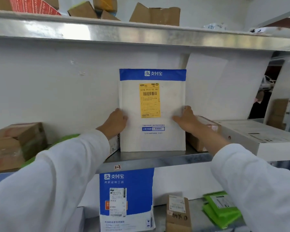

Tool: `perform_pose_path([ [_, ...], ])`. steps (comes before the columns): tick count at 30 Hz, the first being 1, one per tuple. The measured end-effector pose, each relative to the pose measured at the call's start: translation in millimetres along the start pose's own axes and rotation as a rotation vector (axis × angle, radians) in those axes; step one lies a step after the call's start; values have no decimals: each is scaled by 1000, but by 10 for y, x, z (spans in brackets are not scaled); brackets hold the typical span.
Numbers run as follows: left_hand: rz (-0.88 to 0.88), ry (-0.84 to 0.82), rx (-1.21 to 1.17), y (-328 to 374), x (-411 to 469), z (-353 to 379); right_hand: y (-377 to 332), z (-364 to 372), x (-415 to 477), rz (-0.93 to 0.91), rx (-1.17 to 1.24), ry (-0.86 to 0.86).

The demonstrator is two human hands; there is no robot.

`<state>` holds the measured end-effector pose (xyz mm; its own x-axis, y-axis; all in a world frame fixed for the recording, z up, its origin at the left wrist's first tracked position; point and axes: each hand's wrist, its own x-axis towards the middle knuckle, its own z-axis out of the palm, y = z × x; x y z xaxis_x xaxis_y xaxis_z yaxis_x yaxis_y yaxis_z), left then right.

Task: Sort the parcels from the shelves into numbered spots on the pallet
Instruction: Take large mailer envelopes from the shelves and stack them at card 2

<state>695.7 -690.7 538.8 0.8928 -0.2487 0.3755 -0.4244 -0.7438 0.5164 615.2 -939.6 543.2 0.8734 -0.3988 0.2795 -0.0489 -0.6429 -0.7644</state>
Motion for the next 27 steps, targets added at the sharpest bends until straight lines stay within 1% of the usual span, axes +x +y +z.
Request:
perform_pose_path([
  [3, -46, 47, -37, 7, -12, 76, 98, 30, -27, 60, 10, -59],
  [7, -89, 163, -81, 94, -110, 127, 113, 57, -31, 14, 98, -34],
  [10, -42, 294, -143, 100, -173, 137, 82, 44, -68, -25, 182, -14],
  [12, -20, 335, -181, 111, -217, 114, 64, 24, -89, -47, 222, -15],
  [15, -22, 368, -213, 133, -315, 71, 45, -9, -134, -77, 268, -22],
  [18, -8, 384, -189, 126, -503, 46, 21, -12, -260, -107, 299, -15],
  [20, -38, 365, -167, 85, -688, 42, 13, 21, -418, -121, 317, -24],
  [23, -78, 401, -112, -30, -910, -31, 4, 82, -666, -133, 325, -36],
  [27, -30, 375, -223, -73, -1254, -285, -87, 76, -988, -119, 351, -30],
])
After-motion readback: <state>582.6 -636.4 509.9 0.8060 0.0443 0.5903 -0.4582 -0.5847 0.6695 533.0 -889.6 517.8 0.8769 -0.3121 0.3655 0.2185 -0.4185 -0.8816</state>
